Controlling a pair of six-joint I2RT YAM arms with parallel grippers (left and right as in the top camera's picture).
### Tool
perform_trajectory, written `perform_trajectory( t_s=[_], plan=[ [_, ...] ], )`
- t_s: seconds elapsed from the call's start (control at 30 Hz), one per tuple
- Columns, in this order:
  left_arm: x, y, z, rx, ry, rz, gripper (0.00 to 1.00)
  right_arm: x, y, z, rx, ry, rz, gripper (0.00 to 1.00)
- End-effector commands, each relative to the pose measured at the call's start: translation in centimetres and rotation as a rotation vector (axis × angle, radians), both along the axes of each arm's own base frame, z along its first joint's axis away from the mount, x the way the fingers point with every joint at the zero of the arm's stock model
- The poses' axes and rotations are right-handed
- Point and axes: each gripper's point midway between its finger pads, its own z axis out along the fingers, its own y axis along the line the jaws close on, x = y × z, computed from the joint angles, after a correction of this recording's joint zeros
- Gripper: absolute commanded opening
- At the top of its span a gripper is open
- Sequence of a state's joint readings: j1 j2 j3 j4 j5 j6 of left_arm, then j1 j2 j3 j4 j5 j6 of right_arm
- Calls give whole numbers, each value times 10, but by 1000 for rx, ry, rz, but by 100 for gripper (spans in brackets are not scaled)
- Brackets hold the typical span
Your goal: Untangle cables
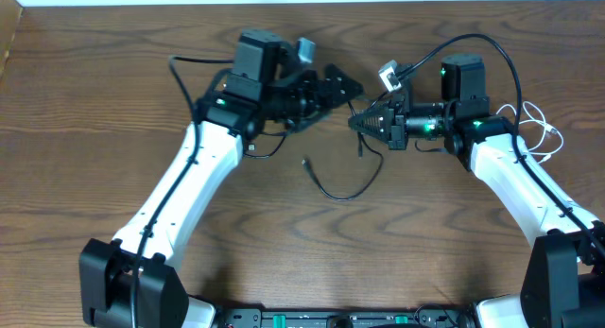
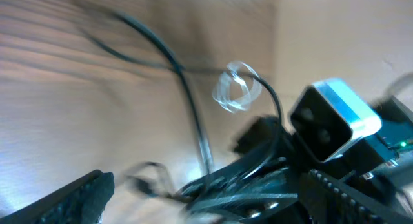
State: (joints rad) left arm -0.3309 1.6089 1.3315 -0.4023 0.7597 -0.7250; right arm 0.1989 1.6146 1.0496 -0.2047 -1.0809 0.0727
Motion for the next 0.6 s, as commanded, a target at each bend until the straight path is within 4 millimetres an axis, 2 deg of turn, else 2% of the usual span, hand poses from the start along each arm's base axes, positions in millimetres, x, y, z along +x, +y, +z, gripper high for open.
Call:
perform_trajectory(
  t_s=[0.0, 0.1, 0.17, 0.23, 0.27, 0.37, 0.43, 0.57],
  plan=[
    [25, 51, -21, 171, -70, 102, 96, 30, -31, -36, -261, 7, -252, 1],
    [26, 85, -37, 263, -29, 161, 97, 42, -63, -63, -444, 46, -422, 1],
    [27, 112, -50, 362, -13, 202, 97, 48, -80, -71, -514, 78, -523, 1],
    [28, 137, -60, 478, -8, 247, 97, 51, -81, -68, -514, 75, -537, 1],
    [28, 157, -67, 566, -1, 291, 97, 53, -79, -63, -499, 66, -531, 1],
    [28, 197, -74, 758, 16, 402, 97, 66, -71, -33, -448, 13, -522, 1],
    [27, 218, -75, 868, 16, 462, 98, 79, -69, -6, -428, -62, -529, 1],
    [27, 239, -73, 981, 6, 515, 98, 106, -63, 70, -383, -284, -531, 1]
  ],
)
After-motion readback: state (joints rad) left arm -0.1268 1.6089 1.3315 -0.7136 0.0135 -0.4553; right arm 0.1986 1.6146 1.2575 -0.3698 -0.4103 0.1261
